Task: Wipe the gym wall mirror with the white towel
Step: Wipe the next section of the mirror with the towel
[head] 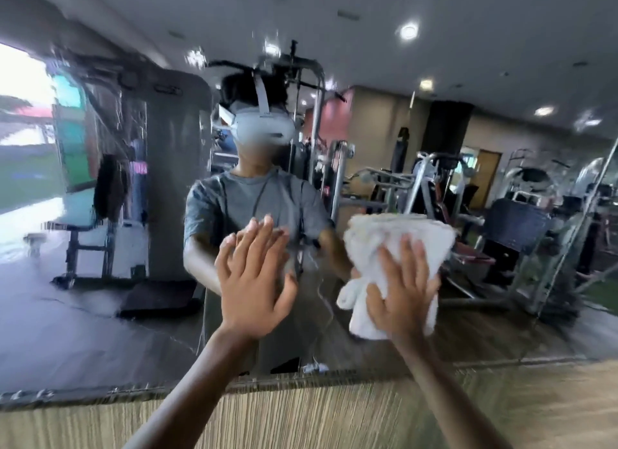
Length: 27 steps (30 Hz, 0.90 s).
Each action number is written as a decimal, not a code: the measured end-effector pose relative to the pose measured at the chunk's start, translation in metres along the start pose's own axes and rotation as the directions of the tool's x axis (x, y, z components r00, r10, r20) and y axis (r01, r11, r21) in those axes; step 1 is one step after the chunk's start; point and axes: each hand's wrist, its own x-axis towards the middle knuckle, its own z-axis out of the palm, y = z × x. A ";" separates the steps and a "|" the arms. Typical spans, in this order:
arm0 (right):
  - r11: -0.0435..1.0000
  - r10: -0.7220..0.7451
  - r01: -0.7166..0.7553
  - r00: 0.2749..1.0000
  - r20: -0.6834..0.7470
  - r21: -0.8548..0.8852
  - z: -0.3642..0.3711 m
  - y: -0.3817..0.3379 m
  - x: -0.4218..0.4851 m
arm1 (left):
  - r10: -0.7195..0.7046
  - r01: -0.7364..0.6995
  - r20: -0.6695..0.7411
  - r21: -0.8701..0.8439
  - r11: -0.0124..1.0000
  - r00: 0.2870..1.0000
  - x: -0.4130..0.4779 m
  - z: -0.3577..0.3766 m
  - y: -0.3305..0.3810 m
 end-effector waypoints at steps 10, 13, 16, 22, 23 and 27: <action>0.904 -0.394 0.383 0.919 -0.019 -0.189 -0.017 -0.015 0.091 | 0.130 -0.127 -0.018 0.135 0.983 0.991 0.126 0.001 -0.008; 0.882 -0.444 0.440 0.896 0.018 -0.170 -0.025 0.029 0.088 | 0.143 -0.143 0.017 0.220 0.965 0.990 0.123 0.006 -0.011; 0.998 -0.045 0.040 0.994 -0.102 -0.054 -0.039 0.027 0.128 | 0.120 -0.119 0.013 0.275 0.954 0.993 0.123 0.010 -0.007; 0.998 -0.056 0.050 0.988 -0.144 -0.042 -0.038 -0.051 0.178 | 0.140 -0.128 -0.035 0.239 0.963 0.990 0.122 0.008 -0.008; 0.971 -0.225 0.214 0.969 -0.101 -0.109 -0.033 -0.048 0.164 | 0.150 -0.138 -0.034 0.225 0.965 0.988 0.122 0.007 -0.009; 0.816 -0.532 0.524 0.846 0.039 -0.242 -0.039 0.025 0.140 | 0.230 -0.229 0.017 0.194 0.954 0.973 0.133 -0.011 -0.021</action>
